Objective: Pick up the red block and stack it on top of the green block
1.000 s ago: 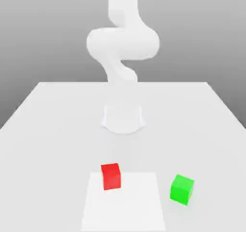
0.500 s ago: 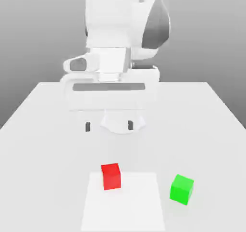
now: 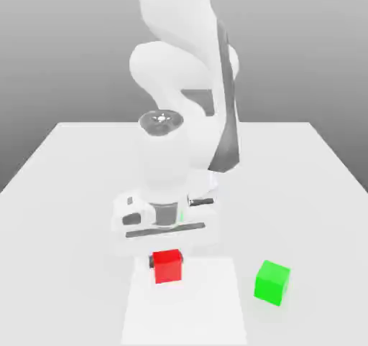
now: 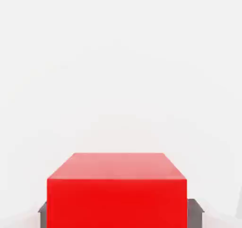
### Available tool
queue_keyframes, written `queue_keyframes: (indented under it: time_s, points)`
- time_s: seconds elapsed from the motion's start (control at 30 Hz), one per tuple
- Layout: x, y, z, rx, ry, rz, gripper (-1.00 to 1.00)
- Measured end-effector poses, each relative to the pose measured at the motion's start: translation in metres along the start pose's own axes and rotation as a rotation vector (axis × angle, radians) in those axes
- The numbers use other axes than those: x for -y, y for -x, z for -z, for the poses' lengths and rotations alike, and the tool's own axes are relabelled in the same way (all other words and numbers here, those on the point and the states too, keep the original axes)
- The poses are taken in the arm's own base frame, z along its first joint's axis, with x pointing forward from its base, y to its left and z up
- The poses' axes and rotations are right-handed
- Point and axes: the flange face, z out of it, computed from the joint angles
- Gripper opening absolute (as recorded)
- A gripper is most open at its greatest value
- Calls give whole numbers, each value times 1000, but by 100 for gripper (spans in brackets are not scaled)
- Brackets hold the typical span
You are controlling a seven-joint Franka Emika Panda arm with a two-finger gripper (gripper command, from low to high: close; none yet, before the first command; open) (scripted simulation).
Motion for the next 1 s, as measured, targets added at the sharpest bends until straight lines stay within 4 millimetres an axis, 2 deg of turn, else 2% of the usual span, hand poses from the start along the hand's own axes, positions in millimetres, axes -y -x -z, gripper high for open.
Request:
queue_keyframes:
  time_s: [0.03,0.1,0.3,0.37,0.47,0.67,0.73,0.83,0.87,1.0]
  points:
    - [0,0,-3,0,0,0,-100]
    - [0,0,6,0,-1,0,-100]
    - [0,0,55,0,-1,-1,-100]
    - [24,5,65,0,0,57,-100]
    - [76,21,76,-2,1,174,-100]
    - [178,79,96,-1,-1,405,-100]
    - [190,88,83,0,-1,433,-100]
    - [186,80,51,0,-1,410,-100]
    - [185,80,41,0,-1,409,100]
    - [185,80,41,0,-1,409,100]
